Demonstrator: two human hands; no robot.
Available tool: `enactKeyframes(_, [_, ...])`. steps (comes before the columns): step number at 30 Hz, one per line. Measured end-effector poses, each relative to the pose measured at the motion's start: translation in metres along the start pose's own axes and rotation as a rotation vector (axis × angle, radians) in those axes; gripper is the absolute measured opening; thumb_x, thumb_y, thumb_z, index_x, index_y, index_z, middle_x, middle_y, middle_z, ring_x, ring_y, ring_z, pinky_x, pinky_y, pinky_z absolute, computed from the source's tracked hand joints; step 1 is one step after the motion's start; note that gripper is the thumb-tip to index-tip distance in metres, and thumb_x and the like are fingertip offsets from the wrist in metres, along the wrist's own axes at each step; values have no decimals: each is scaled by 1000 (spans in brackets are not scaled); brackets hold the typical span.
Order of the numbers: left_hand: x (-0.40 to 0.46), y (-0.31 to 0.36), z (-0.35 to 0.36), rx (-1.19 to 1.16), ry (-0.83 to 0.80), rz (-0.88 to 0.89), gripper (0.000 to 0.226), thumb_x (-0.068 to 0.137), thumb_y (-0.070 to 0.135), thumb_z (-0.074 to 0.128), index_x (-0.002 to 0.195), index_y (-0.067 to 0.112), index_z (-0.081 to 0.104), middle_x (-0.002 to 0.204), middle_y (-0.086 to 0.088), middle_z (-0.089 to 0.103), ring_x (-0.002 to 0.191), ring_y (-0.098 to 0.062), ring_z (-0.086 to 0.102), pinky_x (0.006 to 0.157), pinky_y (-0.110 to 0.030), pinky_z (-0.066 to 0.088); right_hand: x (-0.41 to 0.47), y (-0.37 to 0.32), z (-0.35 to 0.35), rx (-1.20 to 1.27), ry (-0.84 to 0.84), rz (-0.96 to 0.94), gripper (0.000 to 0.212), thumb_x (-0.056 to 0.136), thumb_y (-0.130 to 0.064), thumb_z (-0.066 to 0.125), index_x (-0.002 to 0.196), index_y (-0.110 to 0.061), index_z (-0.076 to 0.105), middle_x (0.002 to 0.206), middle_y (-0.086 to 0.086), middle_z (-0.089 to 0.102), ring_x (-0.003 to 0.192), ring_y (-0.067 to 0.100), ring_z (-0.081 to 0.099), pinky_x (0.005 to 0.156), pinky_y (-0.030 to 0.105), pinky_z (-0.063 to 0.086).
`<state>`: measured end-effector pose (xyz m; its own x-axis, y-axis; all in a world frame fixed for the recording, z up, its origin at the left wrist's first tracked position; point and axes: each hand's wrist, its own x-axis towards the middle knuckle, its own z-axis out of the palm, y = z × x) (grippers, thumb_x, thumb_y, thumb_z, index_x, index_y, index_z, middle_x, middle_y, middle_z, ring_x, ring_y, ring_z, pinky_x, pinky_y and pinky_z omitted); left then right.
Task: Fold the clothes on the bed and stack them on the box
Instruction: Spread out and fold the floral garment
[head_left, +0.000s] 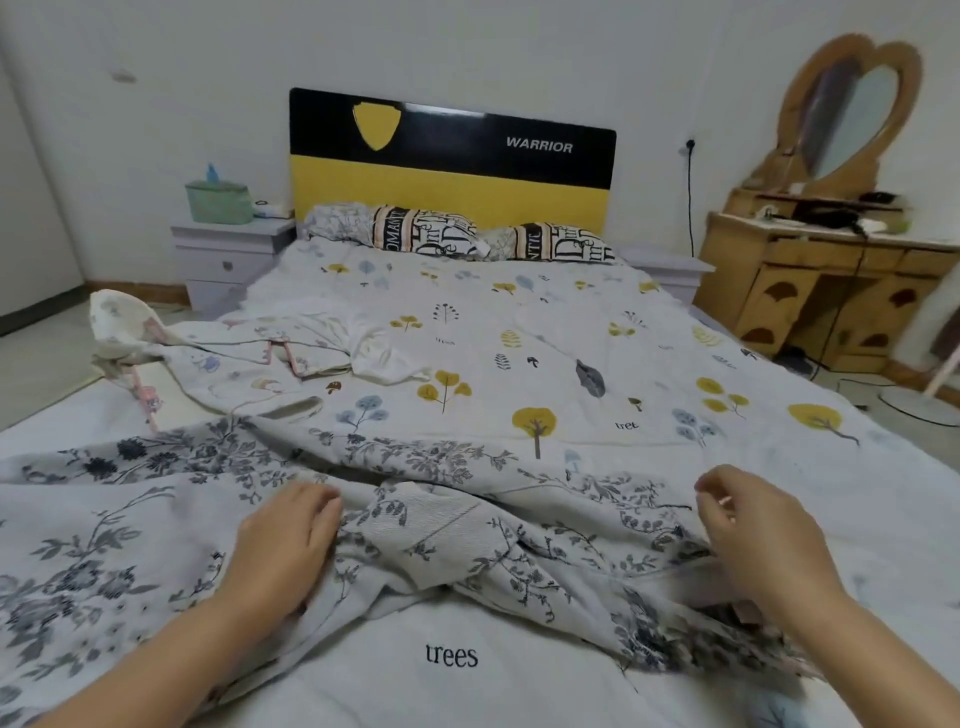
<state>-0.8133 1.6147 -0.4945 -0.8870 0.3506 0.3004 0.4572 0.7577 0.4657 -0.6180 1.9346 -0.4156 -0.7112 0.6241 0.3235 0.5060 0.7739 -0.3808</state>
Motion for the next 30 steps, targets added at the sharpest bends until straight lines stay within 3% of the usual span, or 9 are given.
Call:
enactKeyframes(5, [32,37,9,-100,13,32,31,99,25,41,123,14,55,123,-2,51,105,-17,53,79,-25,36,69,34,38,-226,-354,251,53,98,-39,42,137,-4,36,133,15,50,112,30,54,79,34,43])
enactKeyframes(9, [73,36,20,33,-76,51,33,100,26,37,127,17,54,137,-1,42,115,-19,51,87,-30,42,89,40,65,-234,-569,277,44,98,-46,40,84,-9,57,90,10,59,73,20,50,66,28,38])
enactKeyframes(11, [95,31,25,193,-109,56,33,100,26,35,124,20,56,141,-1,40,121,-23,46,94,-35,42,95,39,69,-54,-536,299,40,93,-34,55,64,-8,46,69,6,51,61,16,46,62,28,37])
enactKeyframes(14, [127,22,33,395,-195,60,37,100,23,32,135,22,46,146,-3,38,132,-25,36,101,-37,36,105,34,58,631,-365,418,11,85,-4,61,78,2,55,80,20,61,66,24,58,63,28,45])
enactKeyframes(18, [157,9,49,353,-417,13,47,101,28,33,147,23,23,150,-7,33,137,-25,32,108,-34,31,129,36,23,1089,-28,341,16,90,-8,57,75,-8,53,78,9,63,67,21,62,55,25,53])
enactKeyframes(22, [168,9,57,417,-673,61,35,96,39,46,127,23,47,127,0,54,111,-19,51,93,-28,40,142,56,35,636,21,225,23,89,-18,63,74,-6,52,72,13,51,67,25,51,54,31,41])
enactKeyframes(25, [174,9,60,404,-591,99,25,91,35,56,75,18,46,80,1,52,77,-16,46,67,-27,33,139,65,60,387,-332,376,53,91,-37,57,100,15,53,91,25,58,93,50,55,77,54,46])
enactKeyframes(27, [177,12,59,396,-414,94,28,90,34,58,73,16,44,79,-1,51,80,-20,50,65,-27,31,143,68,72,361,-353,489,67,95,-44,46,122,17,47,123,31,54,112,48,51,92,53,42])
enactKeyframes(30, [178,22,53,552,-64,165,17,89,35,59,85,18,60,92,-5,56,96,-28,52,65,-30,31,151,68,87,279,-452,526,52,92,-45,51,92,6,56,98,21,58,85,30,56,70,33,39])
